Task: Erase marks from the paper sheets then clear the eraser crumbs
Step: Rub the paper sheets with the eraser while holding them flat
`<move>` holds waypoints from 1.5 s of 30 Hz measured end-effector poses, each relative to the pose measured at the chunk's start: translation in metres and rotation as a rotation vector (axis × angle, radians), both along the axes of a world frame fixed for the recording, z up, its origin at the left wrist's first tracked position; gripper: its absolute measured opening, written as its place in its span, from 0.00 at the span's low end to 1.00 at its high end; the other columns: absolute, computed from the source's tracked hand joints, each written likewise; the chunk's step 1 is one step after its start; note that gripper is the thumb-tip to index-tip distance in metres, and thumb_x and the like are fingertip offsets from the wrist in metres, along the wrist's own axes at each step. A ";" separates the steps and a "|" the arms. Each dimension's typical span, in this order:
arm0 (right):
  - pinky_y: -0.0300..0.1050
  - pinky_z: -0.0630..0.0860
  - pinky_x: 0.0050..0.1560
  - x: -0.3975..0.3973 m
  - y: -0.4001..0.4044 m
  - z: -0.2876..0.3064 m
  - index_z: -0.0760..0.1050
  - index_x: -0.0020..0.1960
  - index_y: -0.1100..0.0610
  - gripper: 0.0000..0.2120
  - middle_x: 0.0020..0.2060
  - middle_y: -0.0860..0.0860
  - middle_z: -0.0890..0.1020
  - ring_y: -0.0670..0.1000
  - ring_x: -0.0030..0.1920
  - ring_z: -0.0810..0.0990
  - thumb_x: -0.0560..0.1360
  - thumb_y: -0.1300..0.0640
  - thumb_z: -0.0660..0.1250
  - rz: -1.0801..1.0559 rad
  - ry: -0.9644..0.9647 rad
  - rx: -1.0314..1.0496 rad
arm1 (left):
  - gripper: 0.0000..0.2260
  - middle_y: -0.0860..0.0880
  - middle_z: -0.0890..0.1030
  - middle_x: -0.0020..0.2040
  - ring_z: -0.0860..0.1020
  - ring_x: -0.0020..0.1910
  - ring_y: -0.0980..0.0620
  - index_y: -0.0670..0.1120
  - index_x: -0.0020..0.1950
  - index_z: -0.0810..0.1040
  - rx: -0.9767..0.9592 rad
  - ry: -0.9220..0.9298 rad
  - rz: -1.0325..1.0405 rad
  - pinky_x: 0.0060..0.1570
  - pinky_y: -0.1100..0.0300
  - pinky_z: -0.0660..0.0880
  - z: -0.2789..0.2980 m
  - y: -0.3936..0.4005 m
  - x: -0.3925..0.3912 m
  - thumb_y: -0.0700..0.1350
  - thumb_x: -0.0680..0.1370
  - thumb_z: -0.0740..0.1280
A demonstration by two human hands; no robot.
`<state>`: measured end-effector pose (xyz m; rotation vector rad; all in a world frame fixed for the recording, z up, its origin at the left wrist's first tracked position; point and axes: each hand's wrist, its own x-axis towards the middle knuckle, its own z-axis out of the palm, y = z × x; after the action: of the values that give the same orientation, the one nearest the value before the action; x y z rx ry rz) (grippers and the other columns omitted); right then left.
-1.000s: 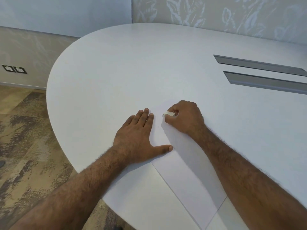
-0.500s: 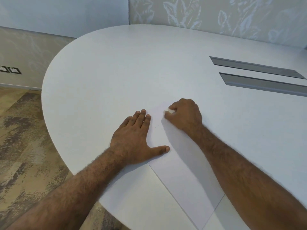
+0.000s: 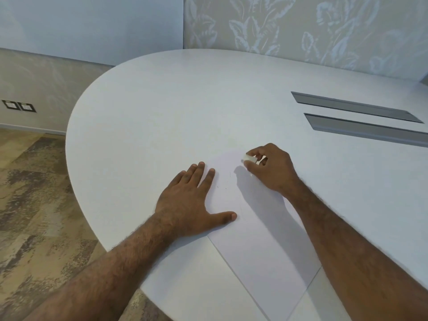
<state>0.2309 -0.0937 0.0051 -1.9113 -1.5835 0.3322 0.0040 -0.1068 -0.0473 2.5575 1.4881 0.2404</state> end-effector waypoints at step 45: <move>0.43 0.75 0.46 -0.030 -0.031 0.005 0.81 0.48 0.42 0.14 0.45 0.41 0.80 0.46 0.48 0.79 0.65 0.40 0.69 0.155 -0.314 -0.284 | 0.48 0.51 0.37 0.81 0.37 0.79 0.52 0.59 0.80 0.41 -0.032 0.036 0.022 0.77 0.52 0.37 0.000 -0.003 0.018 0.82 0.65 0.37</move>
<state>0.2012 -0.1251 0.0097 -2.1402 -1.9858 0.3506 0.0220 -0.1093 -0.0471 2.5352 1.5205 0.1724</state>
